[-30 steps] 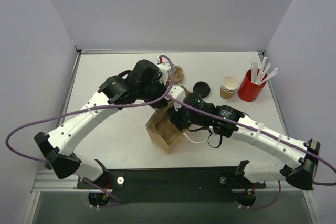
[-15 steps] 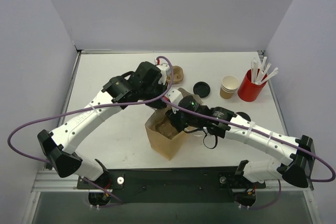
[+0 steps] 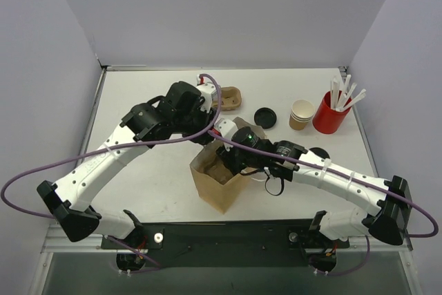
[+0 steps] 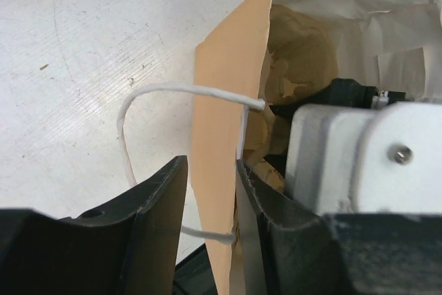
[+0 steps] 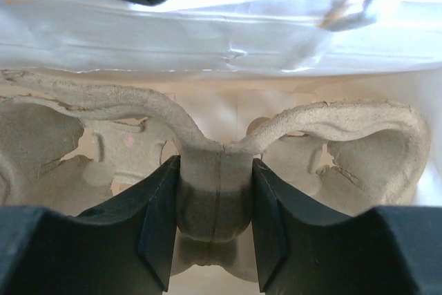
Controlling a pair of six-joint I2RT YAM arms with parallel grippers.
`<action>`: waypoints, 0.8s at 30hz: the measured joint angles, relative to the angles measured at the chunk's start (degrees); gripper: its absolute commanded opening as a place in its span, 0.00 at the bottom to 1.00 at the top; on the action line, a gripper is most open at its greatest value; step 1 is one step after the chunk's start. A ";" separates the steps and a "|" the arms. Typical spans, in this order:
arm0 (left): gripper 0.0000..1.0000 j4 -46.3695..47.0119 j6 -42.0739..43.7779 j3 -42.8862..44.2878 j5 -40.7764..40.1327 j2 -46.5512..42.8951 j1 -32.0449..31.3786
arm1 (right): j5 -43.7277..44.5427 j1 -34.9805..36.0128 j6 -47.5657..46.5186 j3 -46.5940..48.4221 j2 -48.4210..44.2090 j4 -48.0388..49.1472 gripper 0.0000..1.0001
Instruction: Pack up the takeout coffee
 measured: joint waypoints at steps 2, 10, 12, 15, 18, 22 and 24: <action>0.44 0.02 0.87 -0.17 0.72 -1.03 0.37 | 0.02 -0.04 0.02 0.00 0.42 -0.26 0.29; 0.50 0.42 4.74 -3.06 6.84 -5.25 2.10 | -0.15 -0.09 -0.02 0.00 2.16 -1.07 0.29; 0.50 0.48 5.25 -3.93 8.24 -6.03 2.75 | -0.33 -0.07 0.00 0.00 2.23 -1.16 0.29; 0.53 0.57 6.40 -4.50 9.25 -6.38 3.08 | -0.42 -0.07 -0.04 0.00 2.25 -1.33 0.29; 0.54 0.72 7.32 -4.92 10.08 -6.51 3.65 | -0.42 -0.09 -0.02 0.02 2.29 -1.44 0.29; 0.54 0.76 7.93 -5.38 12.68 -7.28 4.68 | -0.46 -0.13 0.02 0.35 2.69 -1.44 0.29; 0.54 0.79 8.20 -5.38 14.73 -7.65 4.81 | -0.42 -0.15 0.15 0.57 3.04 -1.46 0.29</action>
